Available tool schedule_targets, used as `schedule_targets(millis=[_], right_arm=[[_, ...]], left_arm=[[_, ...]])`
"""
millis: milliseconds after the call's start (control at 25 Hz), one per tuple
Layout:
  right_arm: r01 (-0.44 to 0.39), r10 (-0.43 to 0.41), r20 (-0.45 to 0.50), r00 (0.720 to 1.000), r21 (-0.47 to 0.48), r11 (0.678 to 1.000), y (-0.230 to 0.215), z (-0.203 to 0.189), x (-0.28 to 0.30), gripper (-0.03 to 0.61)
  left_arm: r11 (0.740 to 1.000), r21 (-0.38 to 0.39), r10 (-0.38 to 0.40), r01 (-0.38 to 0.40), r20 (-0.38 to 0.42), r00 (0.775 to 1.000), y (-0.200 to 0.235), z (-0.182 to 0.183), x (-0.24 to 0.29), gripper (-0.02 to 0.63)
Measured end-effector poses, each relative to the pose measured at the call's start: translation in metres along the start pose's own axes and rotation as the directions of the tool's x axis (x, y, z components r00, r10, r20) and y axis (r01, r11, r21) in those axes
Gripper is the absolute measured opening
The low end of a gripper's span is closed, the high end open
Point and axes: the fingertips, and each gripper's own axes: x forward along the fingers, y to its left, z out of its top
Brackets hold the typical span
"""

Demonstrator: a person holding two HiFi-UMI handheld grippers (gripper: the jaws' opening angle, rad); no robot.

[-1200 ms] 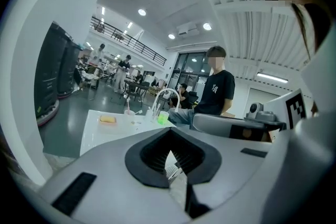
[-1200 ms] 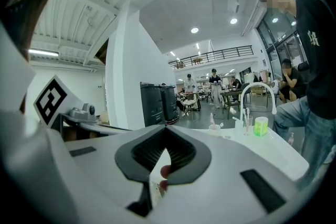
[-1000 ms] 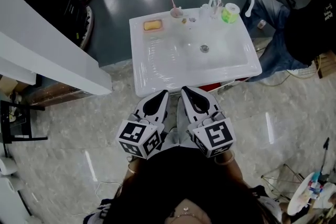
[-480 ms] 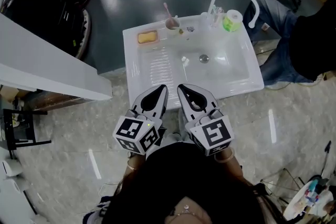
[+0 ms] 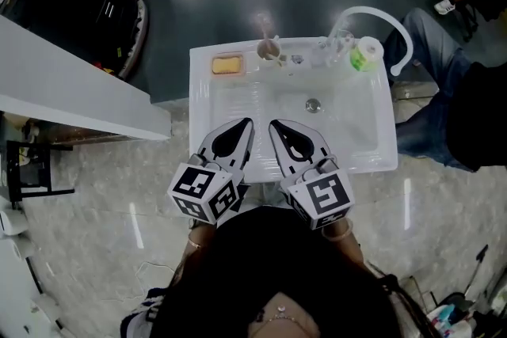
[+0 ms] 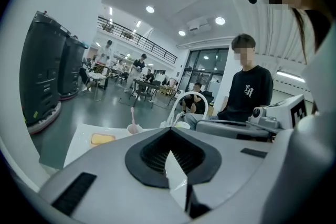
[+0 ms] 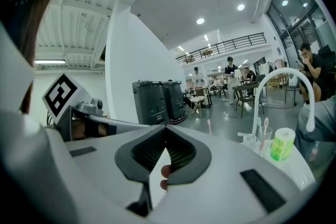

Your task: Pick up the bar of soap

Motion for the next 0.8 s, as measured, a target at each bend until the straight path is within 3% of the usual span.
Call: schedule_targets(millis=[440,800], right_arm=[[-0.096,0.096,0.000,0.995,0.018,0.995,-0.031,0.005,0.023,0.008],[-0.120,0.120,0.006,0.993,0.061,0.991,-0.039,0.002,0.033,0.008]], left_arm=[[0.993,-0.037,0.112,-0.111,0.011,0.994,0.020,0.010,0.017,0.000],[0.993,-0.030,0.111,-0.112,-0.016,0.994,0.027,0.010,0.032,0.000]])
